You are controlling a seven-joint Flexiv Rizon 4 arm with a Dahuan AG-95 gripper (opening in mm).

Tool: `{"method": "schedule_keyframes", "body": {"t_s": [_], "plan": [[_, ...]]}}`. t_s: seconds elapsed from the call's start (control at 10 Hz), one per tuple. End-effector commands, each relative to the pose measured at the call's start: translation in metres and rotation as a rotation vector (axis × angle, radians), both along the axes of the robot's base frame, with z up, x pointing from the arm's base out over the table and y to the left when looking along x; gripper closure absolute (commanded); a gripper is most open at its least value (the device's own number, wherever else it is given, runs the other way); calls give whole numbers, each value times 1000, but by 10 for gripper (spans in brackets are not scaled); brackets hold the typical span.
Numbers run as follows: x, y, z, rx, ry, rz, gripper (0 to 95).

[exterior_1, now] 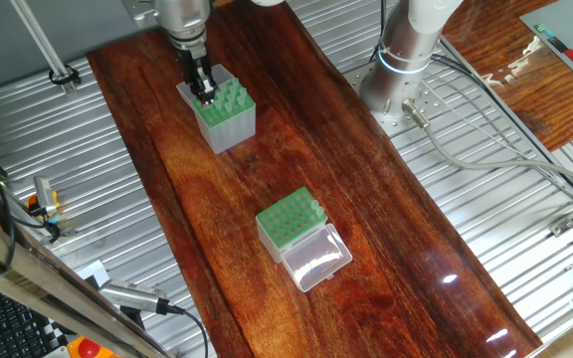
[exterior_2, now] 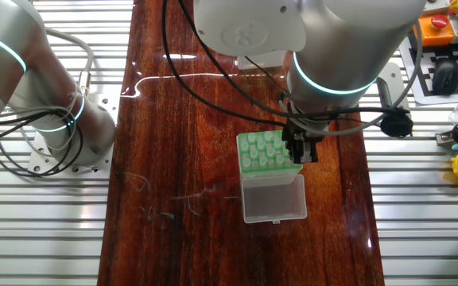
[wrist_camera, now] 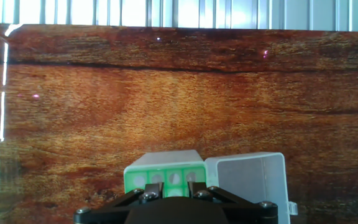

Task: Transfer all large pipette tips from one holder to another

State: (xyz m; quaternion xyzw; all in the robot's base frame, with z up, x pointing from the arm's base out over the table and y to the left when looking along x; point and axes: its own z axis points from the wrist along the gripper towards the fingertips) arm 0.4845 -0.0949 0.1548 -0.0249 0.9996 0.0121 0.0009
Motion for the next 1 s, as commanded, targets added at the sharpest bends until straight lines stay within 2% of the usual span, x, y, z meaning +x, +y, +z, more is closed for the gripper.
{"method": "schedule_keyframes", "body": {"t_s": [0.1, 1.0], "plan": [[-1, -1, -1, -1, 1, 1, 760], [-4, -1, -5, 0, 0, 12, 760]]}}
